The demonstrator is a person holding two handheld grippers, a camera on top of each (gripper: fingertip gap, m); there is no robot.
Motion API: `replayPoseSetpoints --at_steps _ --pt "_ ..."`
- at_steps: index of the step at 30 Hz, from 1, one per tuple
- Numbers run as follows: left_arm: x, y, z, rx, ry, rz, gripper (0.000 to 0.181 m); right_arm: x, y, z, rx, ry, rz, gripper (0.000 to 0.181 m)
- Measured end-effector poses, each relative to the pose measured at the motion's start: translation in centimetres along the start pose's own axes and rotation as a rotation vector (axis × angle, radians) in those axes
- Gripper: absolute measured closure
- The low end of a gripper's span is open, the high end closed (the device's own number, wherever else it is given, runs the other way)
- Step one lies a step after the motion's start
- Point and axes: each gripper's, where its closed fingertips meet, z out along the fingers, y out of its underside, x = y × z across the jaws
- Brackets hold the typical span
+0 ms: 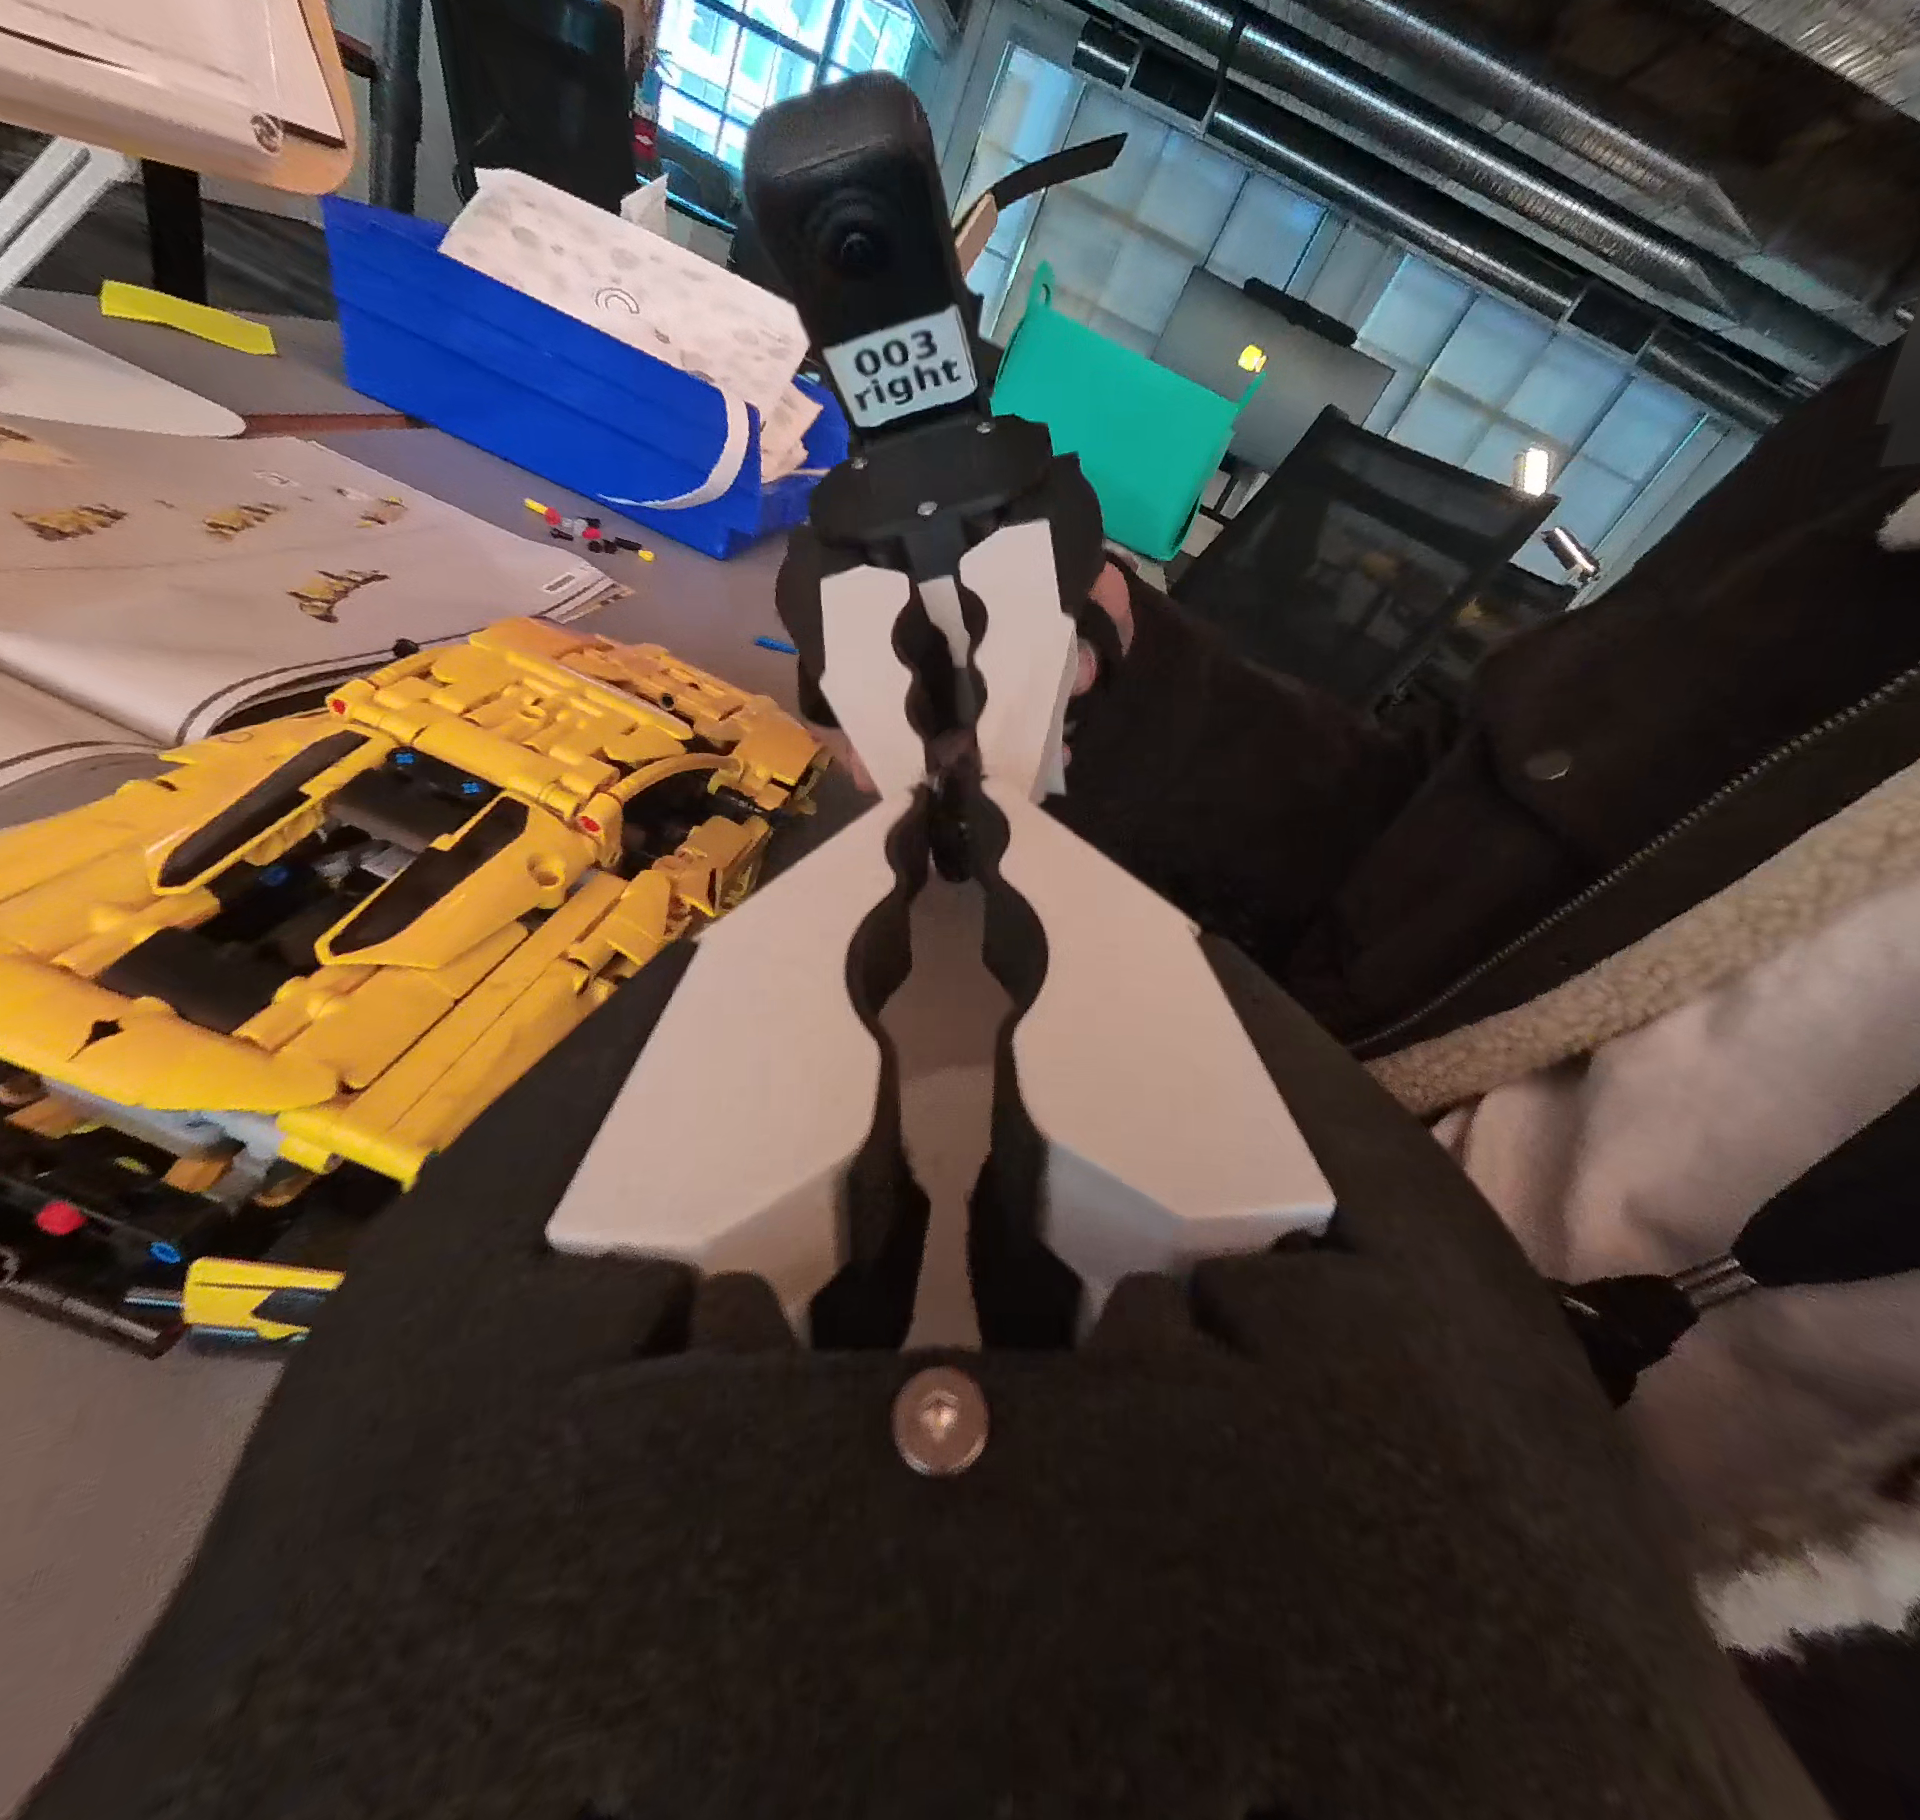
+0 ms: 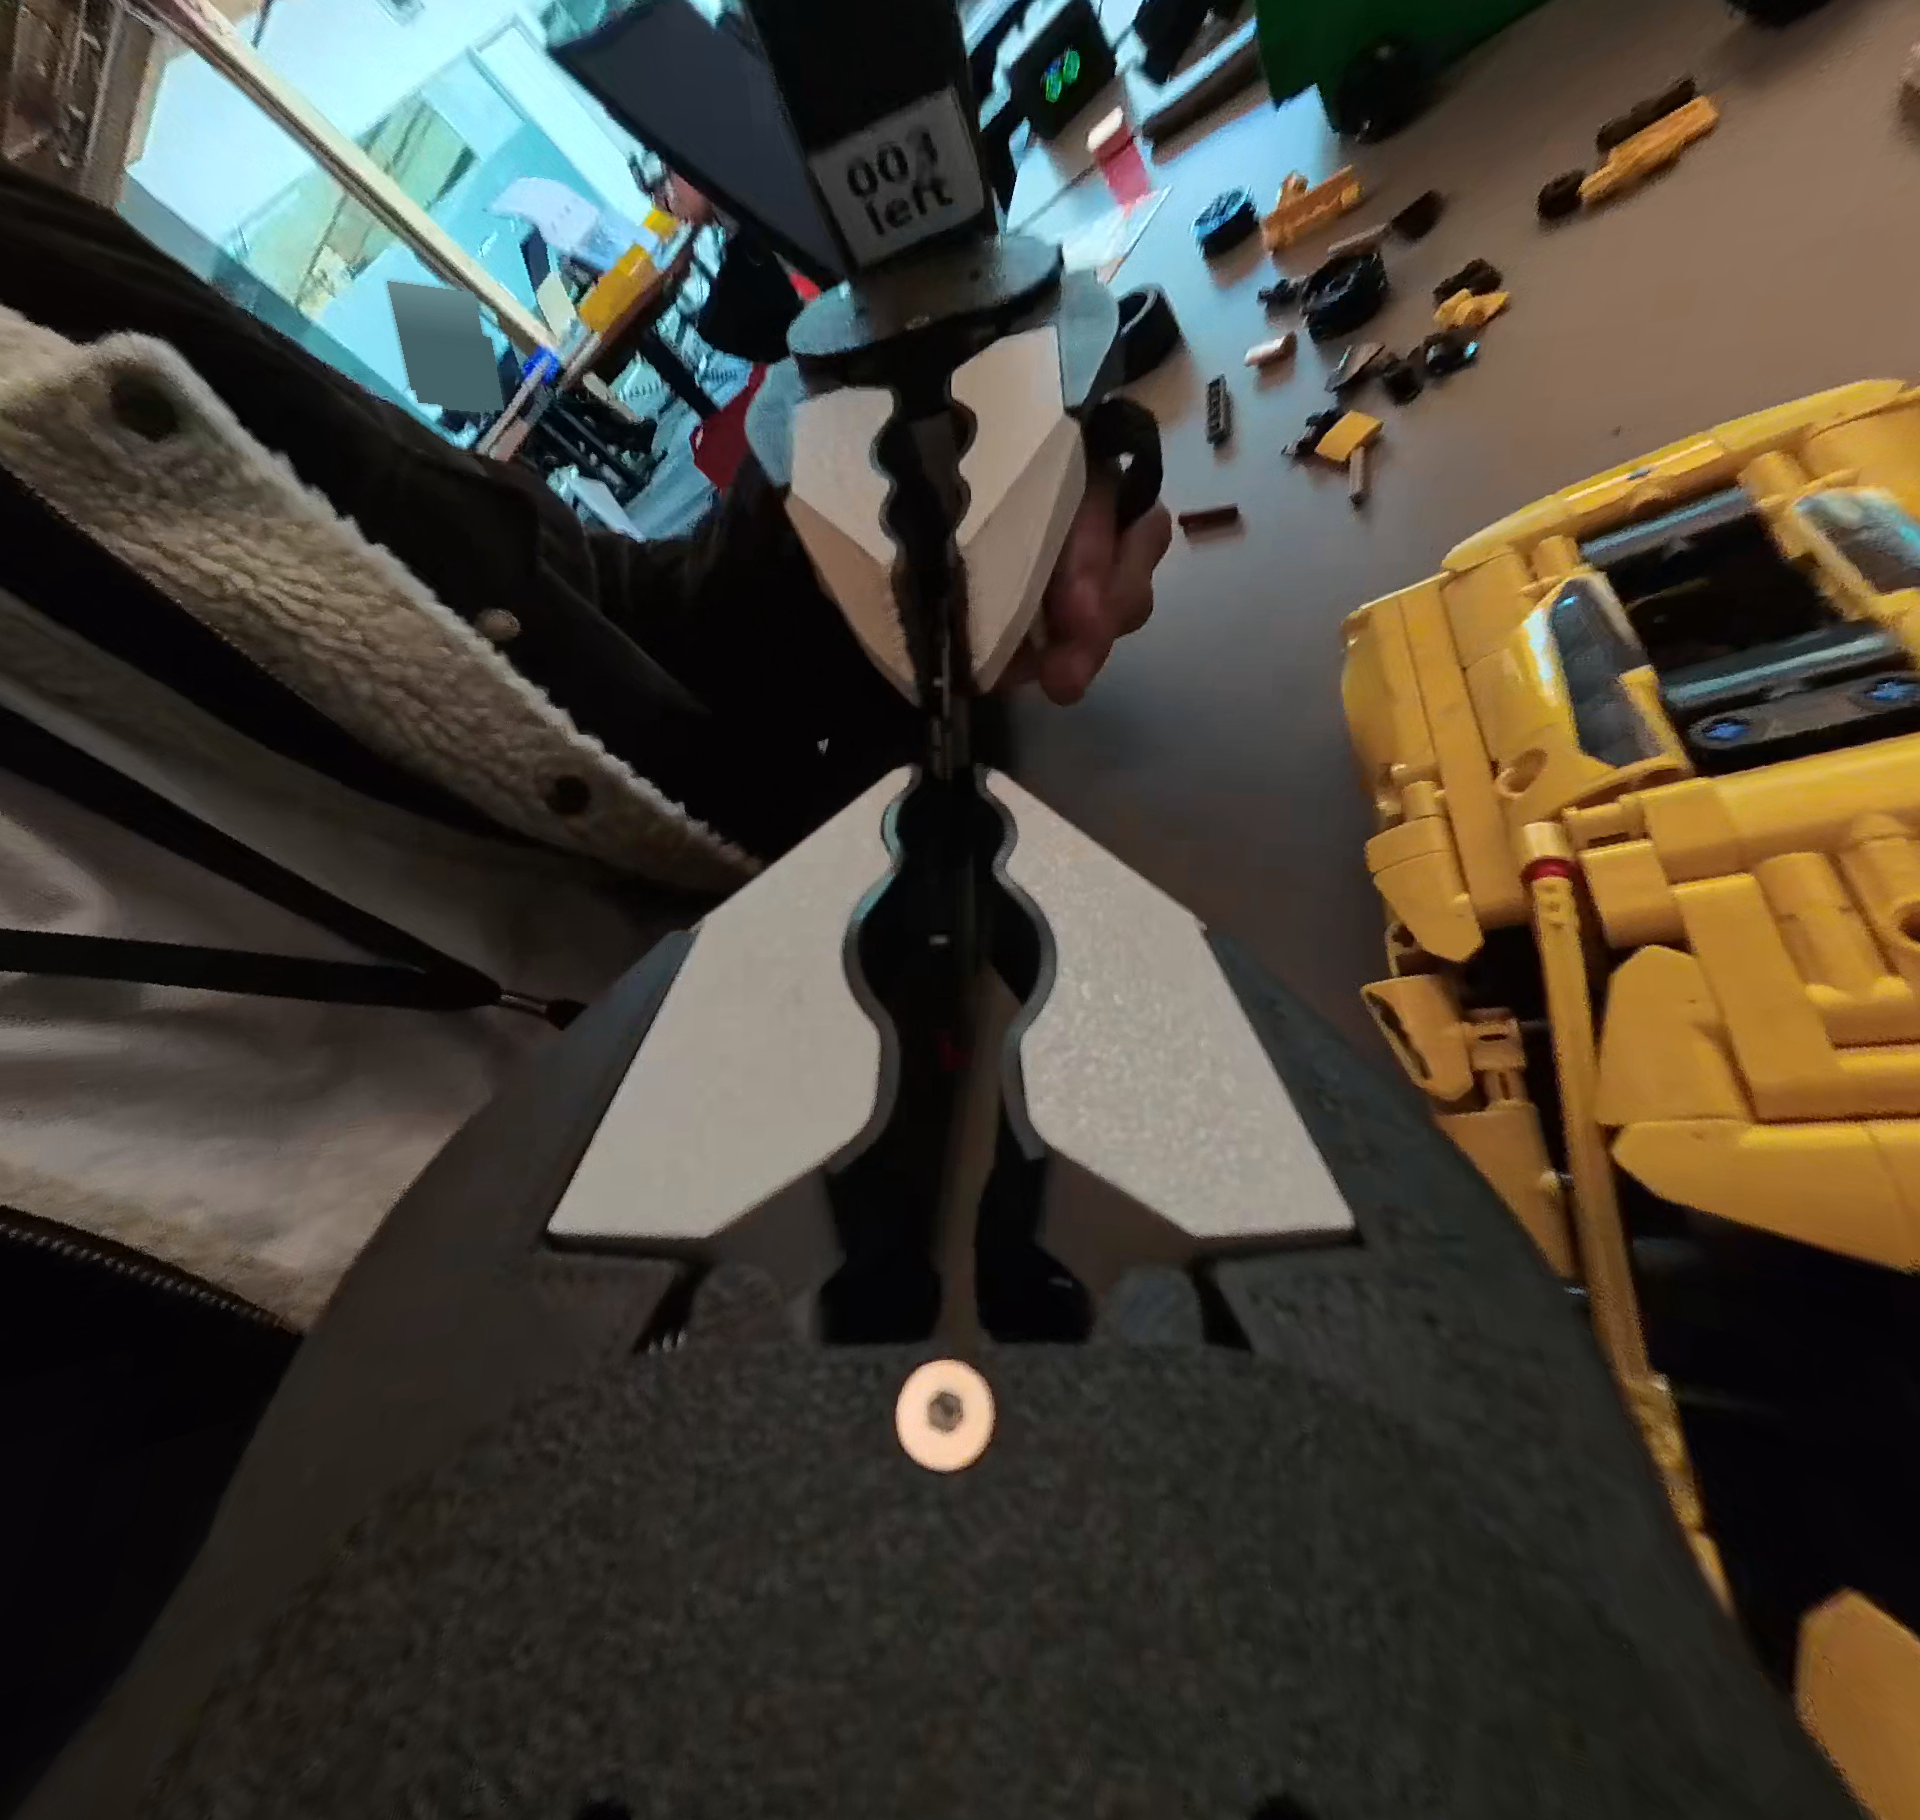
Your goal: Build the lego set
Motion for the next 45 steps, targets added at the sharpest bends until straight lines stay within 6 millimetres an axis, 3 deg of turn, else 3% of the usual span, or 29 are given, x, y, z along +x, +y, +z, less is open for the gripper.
replayPoseSetpoints --at_steps 3,11,15,18,22,29,40,42,45 --pt "-0.3 -0.2 -0.1 0.014 0.003 -0.043 0.179 0.2 -1.4 -1.2 0.084 -0.002 0.016 0.174" --pt "-1.3 -0.9 -0.6 0.044 -0.038 -0.066 0.18 0.8 -2.4 -1.0 0.163 0.004 0.045 0.174" --pt "-1.7 -2.4 -1.4 0.15 -0.04 -0.124 0.181 1.4 -3.0 -0.5 0.223 0.007 0.098 0.152" --pt "-2.0 -2.9 -1.7 0.183 -0.056 -0.129 0.18 1.7 -3.2 0.3 0.252 0.002 0.128 0.148" --pt "-1.9 -2.4 -1.3 0.155 -0.061 -0.122 0.18 1.4 -3.2 1.2 0.246 0.005 0.104 0.155" --pt "-1.8 -1.3 -0.4 0.084 -0.09 -0.067 0.181 1.3 -3.0 1.0 0.231 0.007 0.089 0.172" --pt "-1.8 -1.3 -0.2 0.088 -0.083 -0.073 0.18 1.3 -2.7 0.8 0.195 0.038 0.052 0.174" --pt "-2.3 -2.0 -0.6 0.121 -0.14 -0.029 0.171 1.5 -2.9 -0.4 0.203 0.076 0.016 0.174" --pt "-2.1 -2.5 -0.8 0.133 -0.19 0.093 0.164 3.0 -3.9 -5.7 0.28 0.268 -0.016 0.174"
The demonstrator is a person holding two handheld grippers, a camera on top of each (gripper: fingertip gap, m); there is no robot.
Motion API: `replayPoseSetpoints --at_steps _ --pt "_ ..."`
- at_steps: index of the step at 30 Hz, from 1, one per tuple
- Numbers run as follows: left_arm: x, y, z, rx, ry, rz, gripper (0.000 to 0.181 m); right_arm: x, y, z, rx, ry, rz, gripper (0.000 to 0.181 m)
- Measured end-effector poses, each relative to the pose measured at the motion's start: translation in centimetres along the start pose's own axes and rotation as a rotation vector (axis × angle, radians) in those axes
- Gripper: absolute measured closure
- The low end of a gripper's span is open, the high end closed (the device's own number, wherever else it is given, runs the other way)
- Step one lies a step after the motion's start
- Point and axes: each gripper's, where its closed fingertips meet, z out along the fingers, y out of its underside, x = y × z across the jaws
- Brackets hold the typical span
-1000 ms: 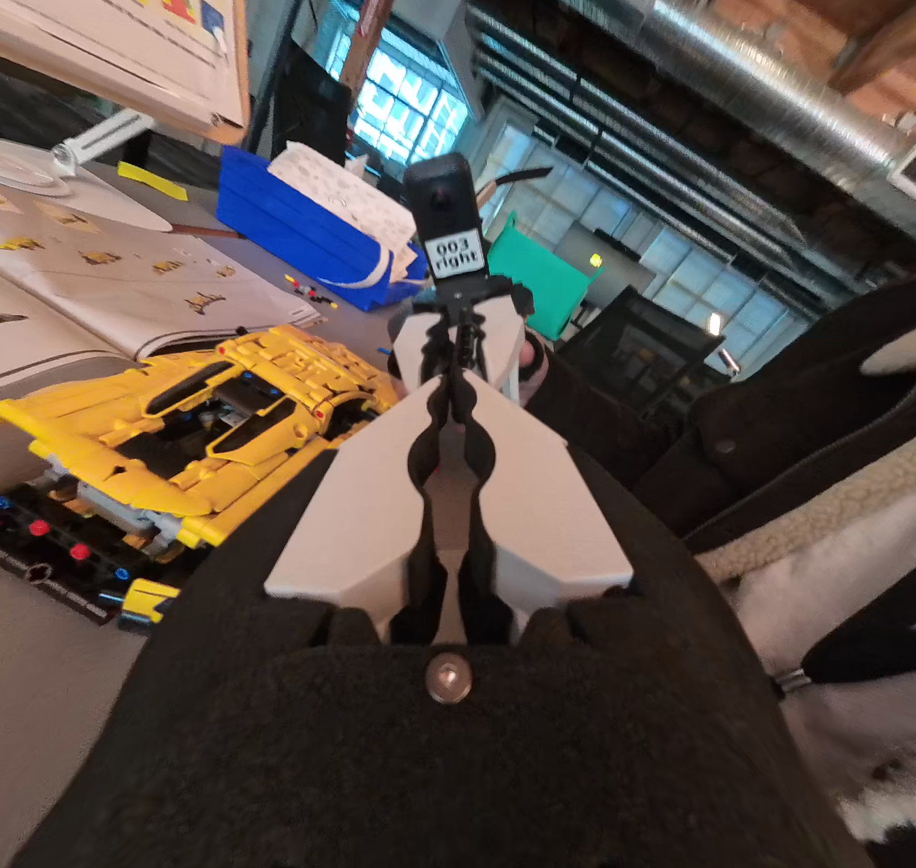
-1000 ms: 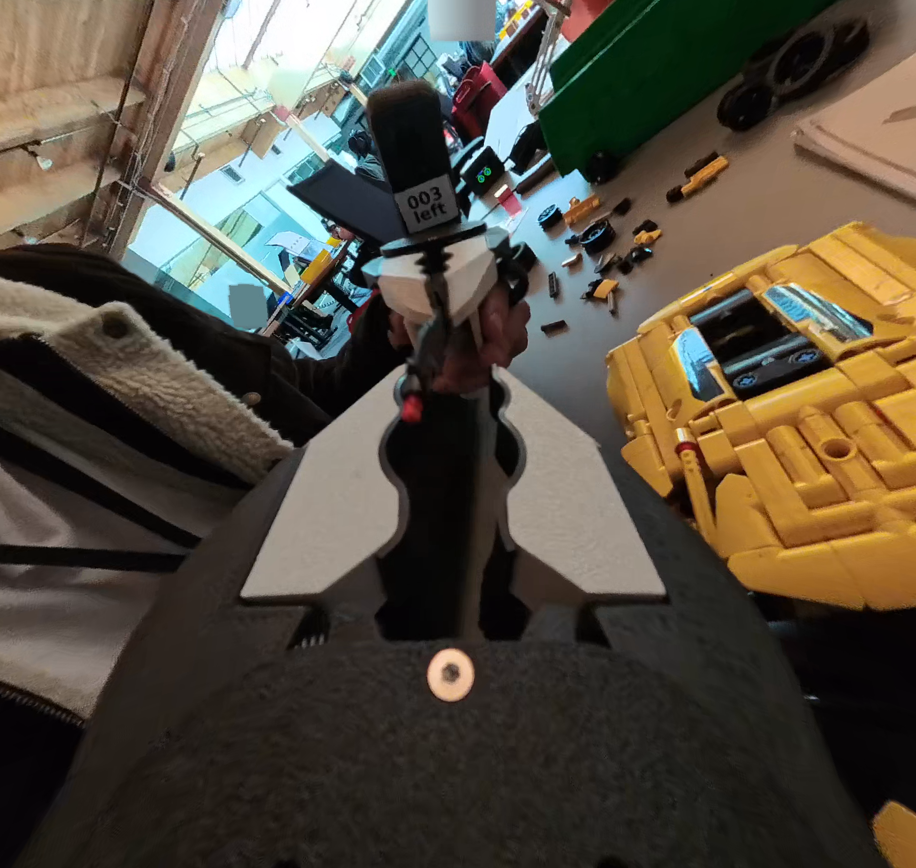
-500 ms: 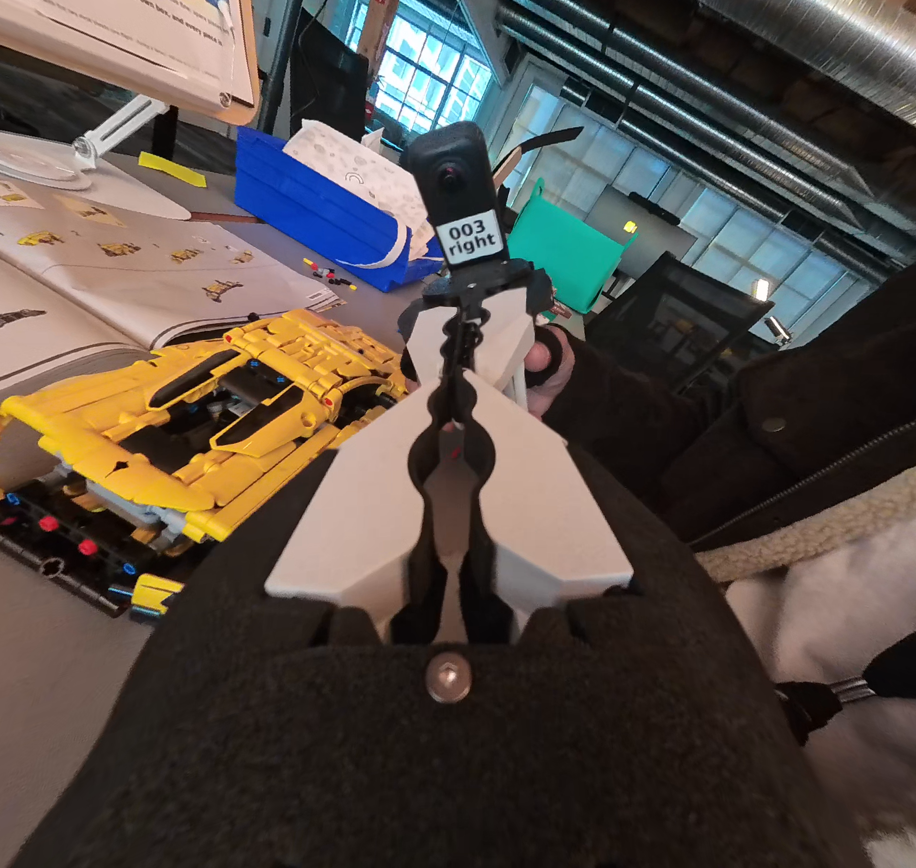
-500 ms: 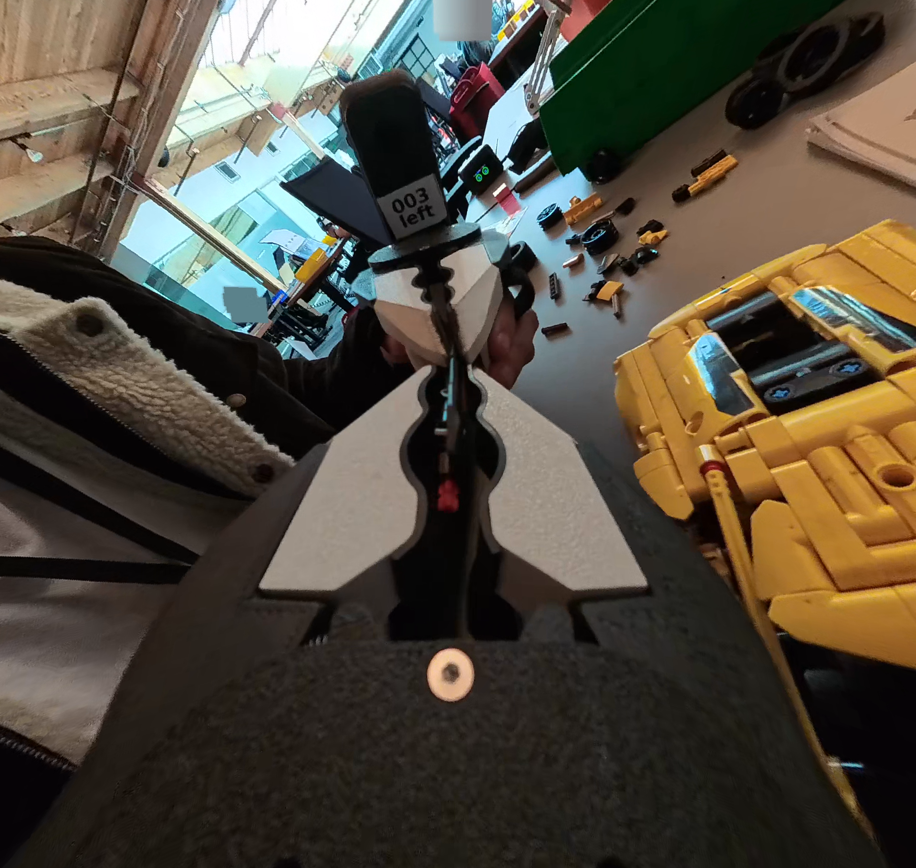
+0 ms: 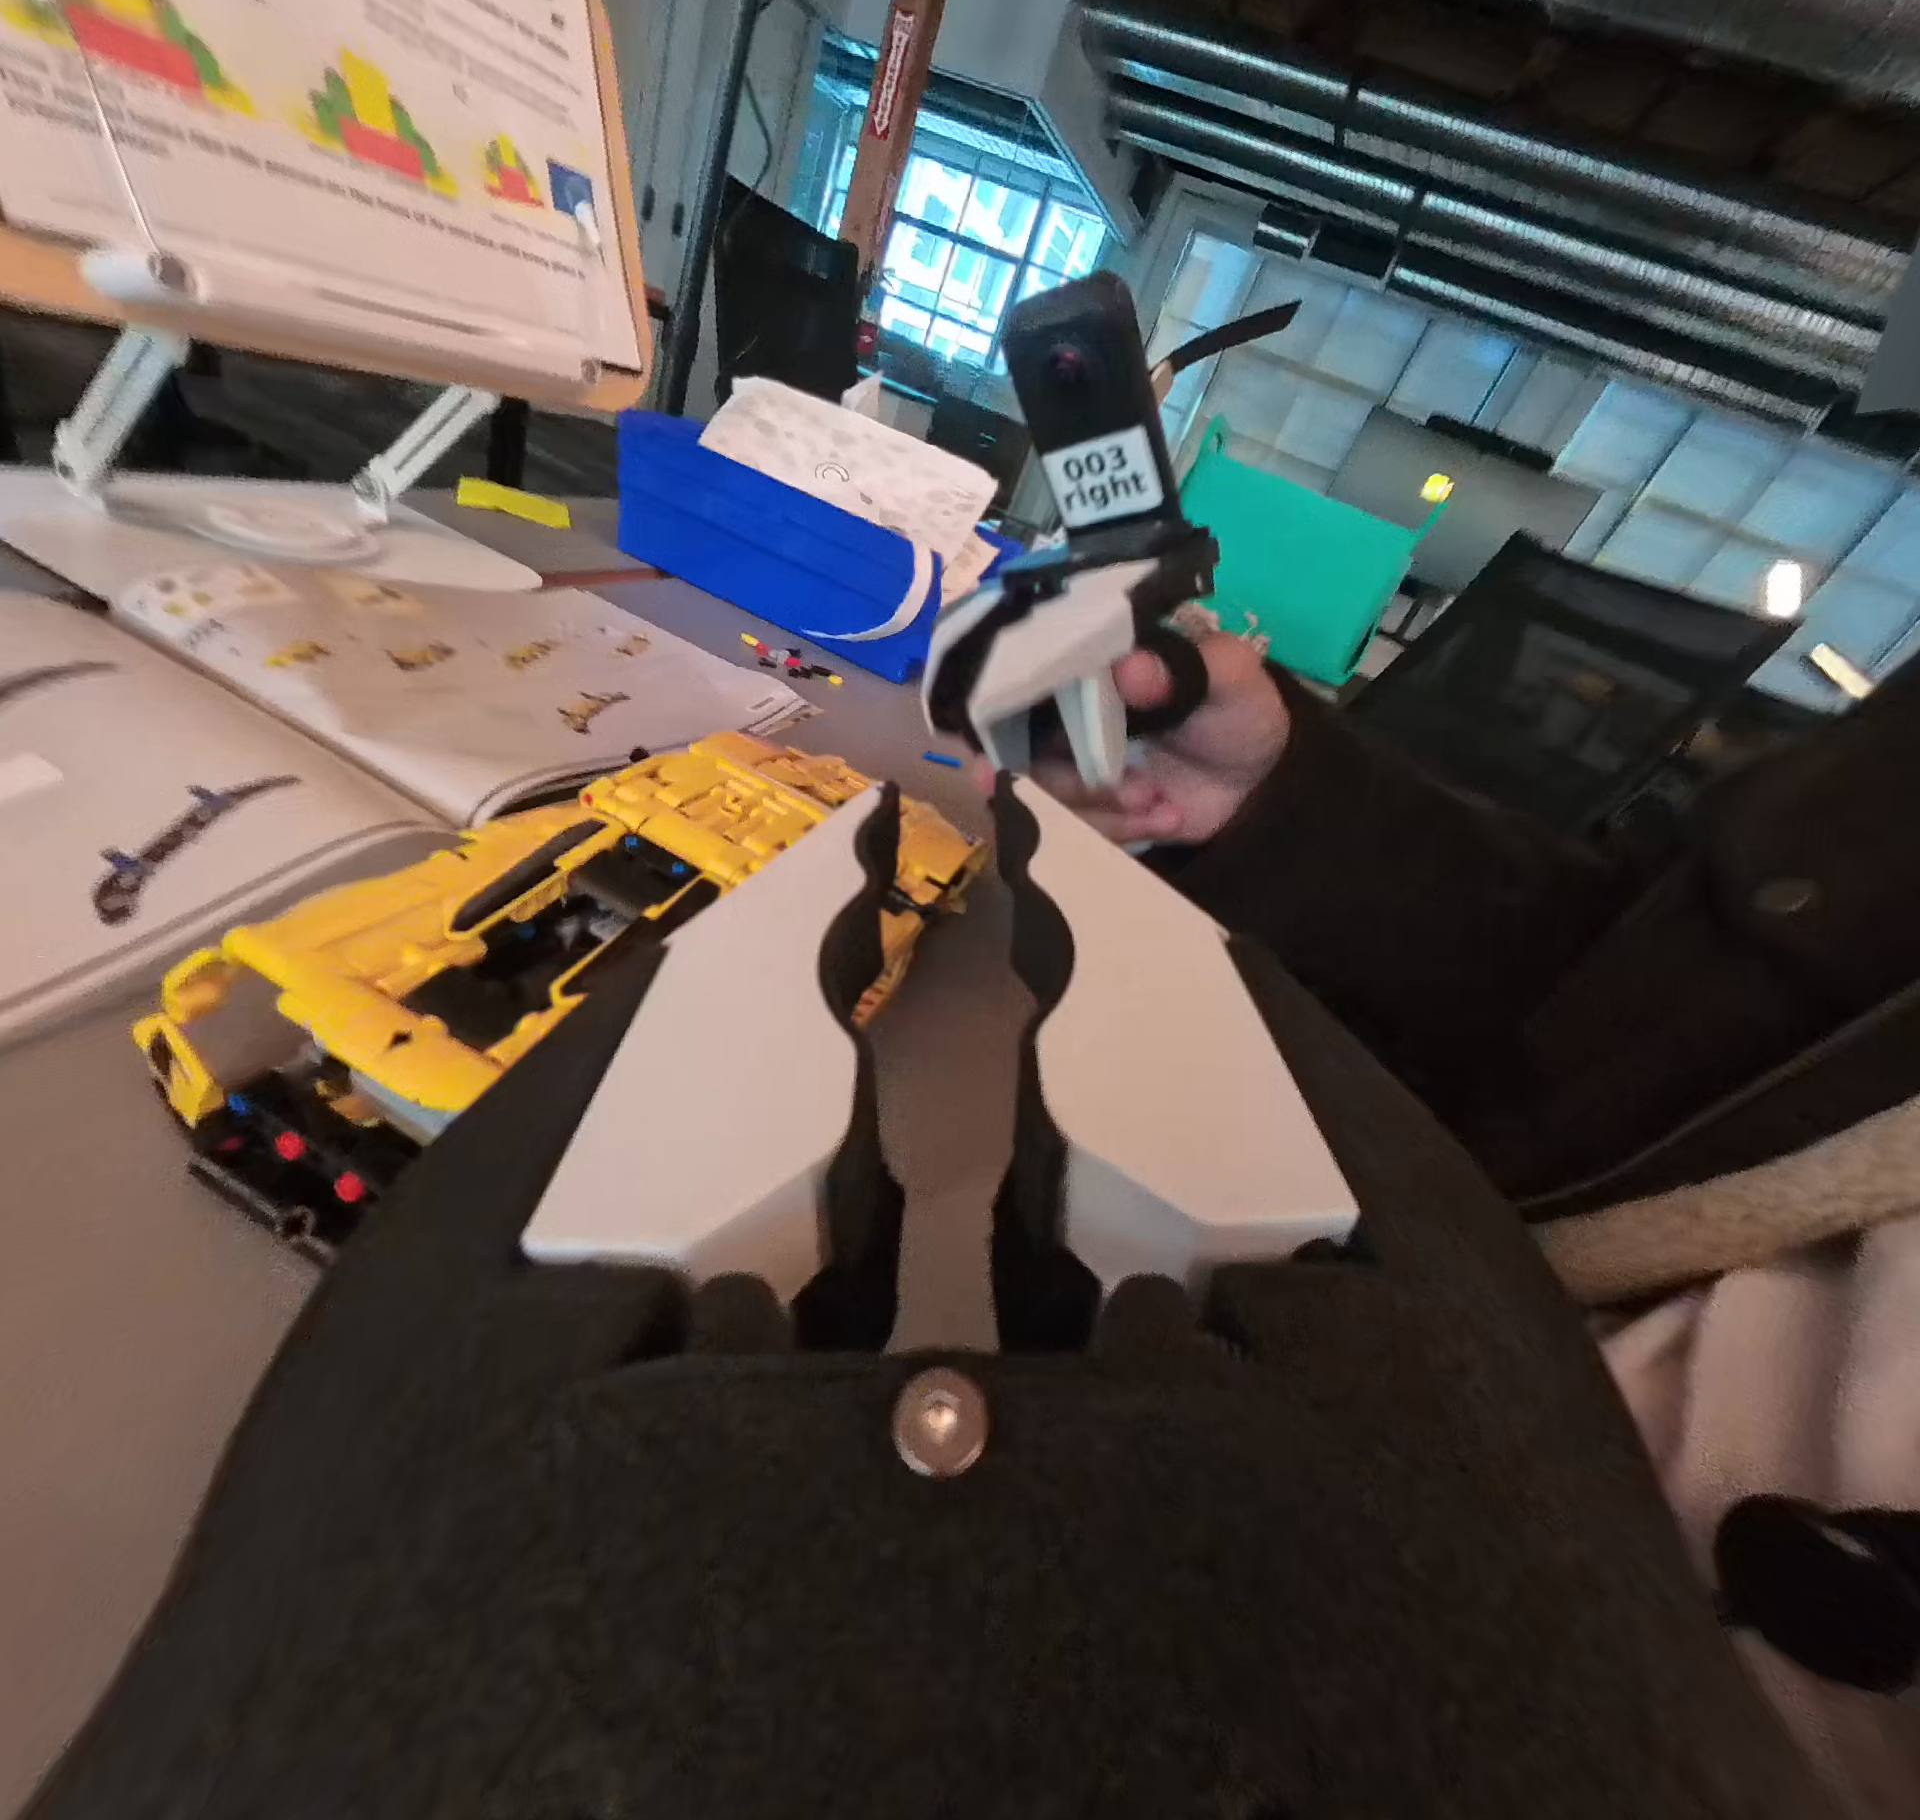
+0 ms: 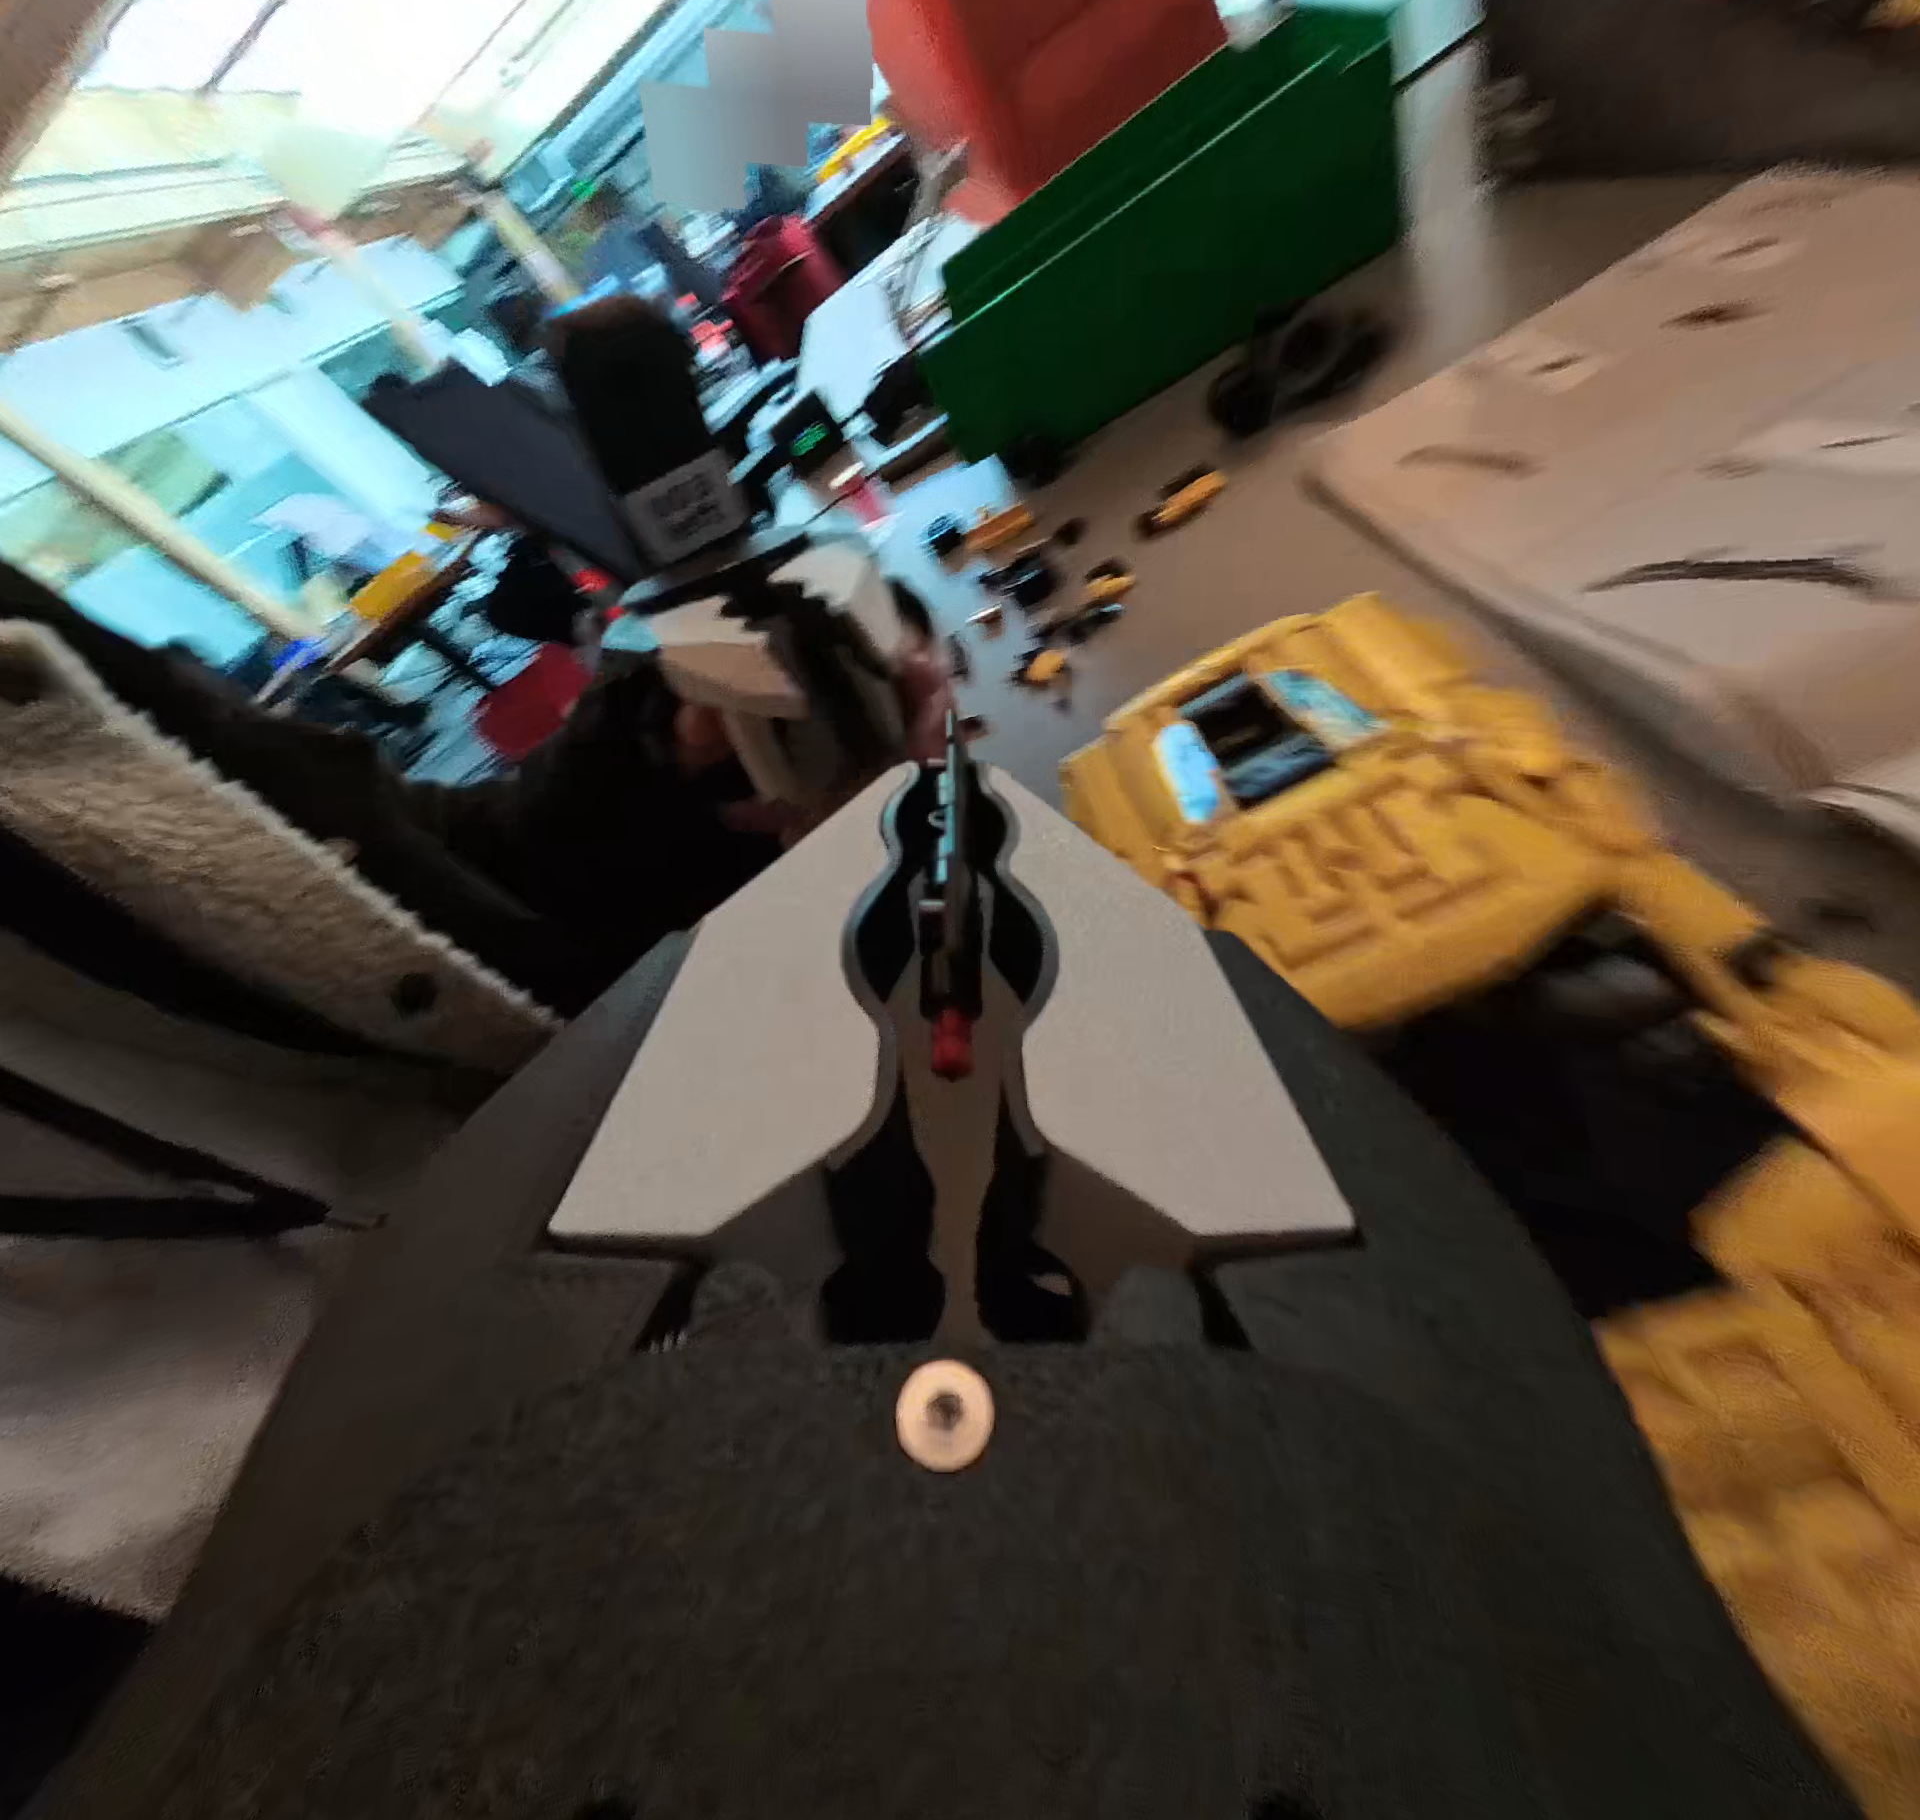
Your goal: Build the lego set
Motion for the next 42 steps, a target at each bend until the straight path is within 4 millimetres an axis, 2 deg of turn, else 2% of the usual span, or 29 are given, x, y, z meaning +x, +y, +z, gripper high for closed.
replayPoseSetpoints --at_steps 2,3,5,6,8,10,12,14,17,19,22,26,29,32,34,35,37,39,40,42 --pt "1.6 0.8 1.2 -0.037 0.041 0.112 0.162 0.9 -0.7 -3.2 0.062 0.099 0.002 0.174" --pt "2.7 1.8 2.1 -0.09 0.079 0.157 0.161 1.1 -0.6 -4.5 0.097 0.137 0.005 0.174" --pt "5.1 5.4 4.3 -0.28 0.187 0.236 0.154 1.5 0.2 -6.5 0.179 0.186 0.044 0.175" --pt "5.4 7.3 5.4 -0.389 0.196 0.276 0.155 1.6 0.7 -7.3 0.229 0.191 0.055 0.174" --pt "5.1 10.0 7.6 -0.534 0.168 0.343 0.161 2.4 1.5 -8.7 0.327 0.204 0.08 0.175" --pt "4.8 12.0 9.4 -0.644 0.165 0.389 0.164 3.1 1.9 -9.6 0.347 0.195 0.14 0.174" --pt "4.7 13.7 10.5 -0.763 0.177 0.407 0.163 3.3 0.9 -10.9 0.41 0.195 0.126 0.175" --pt "4.7 15.2 10.9 -0.874 0.213 0.384 0.163 3.4 0.8 -11.3 0.421 0.186 0.125 0.175" --pt "5.2 16.0 11.5 -0.906 0.257 0.317 0.171 3.3 0.7 -11.6 0.436 0.162 0.145 0.175" --pt "4.6 16.2 11.7 -0.924 0.233 0.355 0.172 3.4 0.7 -11.7 0.44 0.155 0.15 0.175" --pt "4.0 16.0 11.6 -0.926 0.2 0.425 0.171 3.2 0.6 -11.7 0.446 0.138 0.158 0.175" --pt "3.9 16.5 11.7 -0.938 0.211 0.43 0.17 3.0 0.6 -11.5 0.443 0.118 0.166 0.175" --pt "4.4 16.7 11.6 -0.907 0.248 0.442 0.177 3.1 0.7 -11.4 0.436 0.123 0.166 0.175" --pt "4.3 16.7 11.1 -0.903 0.266 0.534 0.177 3.4 0.7 -11.8 0.447 0.14 0.167 0.175" --pt "3.6 16.1 11.1 -0.875 0.216 0.601 0.177 3.5 0.8 -11.8 0.445 0.144 0.17 0.175" --pt "3.2 14.8 11.4 -0.815 0.188 0.616 0.177 3.5 0.8 -11.7 0.439 0.142 0.167 0.175" --pt "2.7 9.9 11.7 -0.598 0.144 0.613 0.178 2.7 1.1 -11.1 0.396 0.106 0.151 0.175" --pt "2.1 5.2 10.9 -0.419 0.11 0.625 0.178 1.6 1.7 -9.6 0.313 0.053 0.126 0.174" --pt "1.5 3.8 10.3 -0.37 0.08 0.634 0.178 1.3 1.9 -8.7 0.283 0.044 0.117 0.174" --pt "0.7 2.9 9.4 -0.337 0.05 0.643 0.179 1.1 1.9 -7.0 0.239 0.005 0.152 0.174"
